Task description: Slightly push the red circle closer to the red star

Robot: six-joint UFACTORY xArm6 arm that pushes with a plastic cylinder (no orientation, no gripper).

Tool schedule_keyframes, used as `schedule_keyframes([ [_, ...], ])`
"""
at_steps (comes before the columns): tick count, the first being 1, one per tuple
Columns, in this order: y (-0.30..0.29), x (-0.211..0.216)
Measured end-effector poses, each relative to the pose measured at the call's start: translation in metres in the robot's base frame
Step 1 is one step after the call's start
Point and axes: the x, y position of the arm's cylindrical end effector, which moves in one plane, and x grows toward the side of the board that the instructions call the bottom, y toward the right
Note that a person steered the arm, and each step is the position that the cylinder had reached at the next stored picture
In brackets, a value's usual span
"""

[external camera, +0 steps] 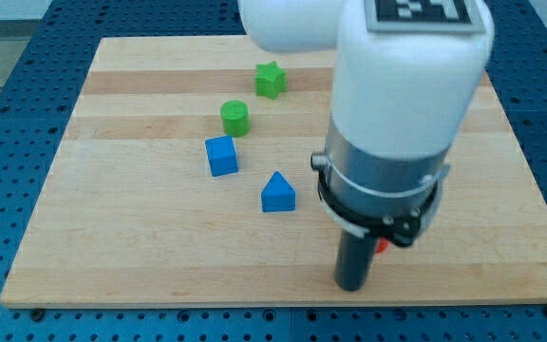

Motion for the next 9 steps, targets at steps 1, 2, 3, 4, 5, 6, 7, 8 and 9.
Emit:
schedule_keyframes([
  [1, 0.065, -0.002],
  [2, 0.111, -0.031],
  [3, 0.091, -0.051],
  [4, 0.075, -0.051],
  [5, 0.075, -0.051],
  [6, 0.073, -0.051],
  [7, 0.069, -0.051],
  [8, 0.062, -0.051],
  [9, 0.059, -0.050],
])
